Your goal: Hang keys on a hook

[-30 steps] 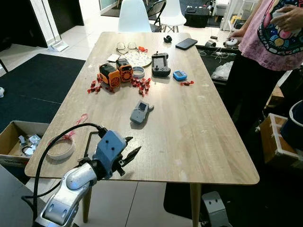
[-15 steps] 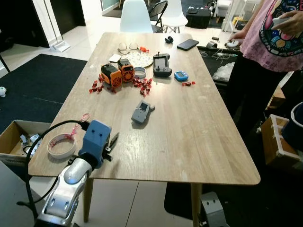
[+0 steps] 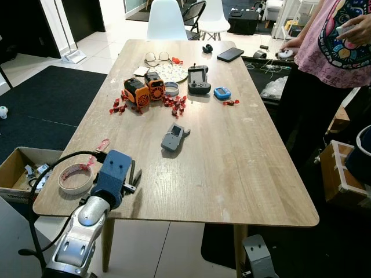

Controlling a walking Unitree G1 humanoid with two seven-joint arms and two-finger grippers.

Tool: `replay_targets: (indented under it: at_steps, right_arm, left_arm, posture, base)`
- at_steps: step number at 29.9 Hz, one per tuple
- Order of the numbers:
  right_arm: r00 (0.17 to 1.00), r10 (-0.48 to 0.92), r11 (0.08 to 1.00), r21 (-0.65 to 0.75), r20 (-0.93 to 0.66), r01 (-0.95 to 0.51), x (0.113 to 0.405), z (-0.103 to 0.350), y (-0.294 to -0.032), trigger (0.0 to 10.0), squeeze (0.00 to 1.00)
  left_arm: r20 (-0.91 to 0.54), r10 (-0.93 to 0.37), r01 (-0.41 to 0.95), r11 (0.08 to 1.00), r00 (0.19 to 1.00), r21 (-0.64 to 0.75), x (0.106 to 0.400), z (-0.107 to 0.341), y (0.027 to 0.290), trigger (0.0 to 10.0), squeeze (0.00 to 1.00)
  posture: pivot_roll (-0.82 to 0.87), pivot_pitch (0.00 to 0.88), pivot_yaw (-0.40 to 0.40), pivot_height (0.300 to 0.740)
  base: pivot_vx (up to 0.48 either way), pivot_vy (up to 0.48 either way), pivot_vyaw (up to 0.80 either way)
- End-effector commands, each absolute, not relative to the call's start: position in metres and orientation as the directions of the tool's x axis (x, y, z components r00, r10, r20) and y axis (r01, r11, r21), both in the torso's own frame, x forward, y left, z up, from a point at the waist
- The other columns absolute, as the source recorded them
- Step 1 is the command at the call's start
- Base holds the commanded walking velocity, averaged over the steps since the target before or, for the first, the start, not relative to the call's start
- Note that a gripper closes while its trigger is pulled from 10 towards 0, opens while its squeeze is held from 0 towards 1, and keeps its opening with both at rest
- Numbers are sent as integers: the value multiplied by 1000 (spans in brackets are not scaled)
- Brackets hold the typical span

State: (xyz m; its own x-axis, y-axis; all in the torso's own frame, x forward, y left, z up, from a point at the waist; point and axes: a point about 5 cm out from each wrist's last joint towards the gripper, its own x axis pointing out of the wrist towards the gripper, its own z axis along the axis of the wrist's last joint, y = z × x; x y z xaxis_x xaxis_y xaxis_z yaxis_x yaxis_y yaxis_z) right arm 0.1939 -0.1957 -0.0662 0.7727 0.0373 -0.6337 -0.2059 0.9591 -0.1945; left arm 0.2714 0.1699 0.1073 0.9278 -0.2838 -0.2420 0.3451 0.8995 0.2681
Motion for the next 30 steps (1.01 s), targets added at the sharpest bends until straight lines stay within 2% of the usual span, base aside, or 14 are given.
replay_targets:
  at_steps: [1, 4, 7, 13, 18, 25, 30]
  right_arm:
    - [755, 32, 960, -190, -655, -205, 189, -70, -197, 10000, 0]
    - [755, 30, 960, -192, -655, -205, 189, -70, -198, 10000, 0]
    - [754, 31, 959, -192, -656, -206, 188, -70, -198, 10000, 0]
    - [754, 34, 958, -194, -656, -212, 189, -69, -198, 10000, 0]
    - [756, 32, 959, -192, -654, -207, 189, -69, -197, 10000, 0]
    - [754, 29, 960, -192, -656, -204, 187, -70, -198, 10000, 0]
    - [754, 29, 960, -192, -656, -204, 187, -70, -198, 10000, 0]
  left_arm:
    - [-272, -311, 381, 886, 911, 263, 267, 107, 172, 10000, 0]
    - [-291, -380, 442, 877, 878, 188, 255, 108, 172, 10000, 0]
    - [-295, -376, 438, 880, 878, 182, 253, 107, 175, 10000, 0]
    - [-268, -280, 331, 928, 922, 169, 259, 111, 183, 10000, 0]
    - [-298, -228, 288, 942, 927, 175, 262, 111, 187, 10000, 0]
    - [-337, -317, 386, 909, 886, 159, 254, 107, 185, 10000, 0]
    - [-350, -305, 377, 912, 885, 158, 252, 105, 185, 10000, 0]
  posture:
    - [25, 87, -5, 740]
    - [26, 89, -9, 740]
    - [29, 90, -12, 740]
    - [31, 91, -11, 740]
    - [26, 91, -5, 740]
    - [27, 91, -5, 740]
    - [26, 93, -5, 740]
  base:
    - [0, 0, 0]
    - [0, 0, 0]
    - [0, 0, 0]
    - [0, 0, 0]
    - [0, 0, 0]
    - [0, 0, 0]
    - [0, 0, 0]
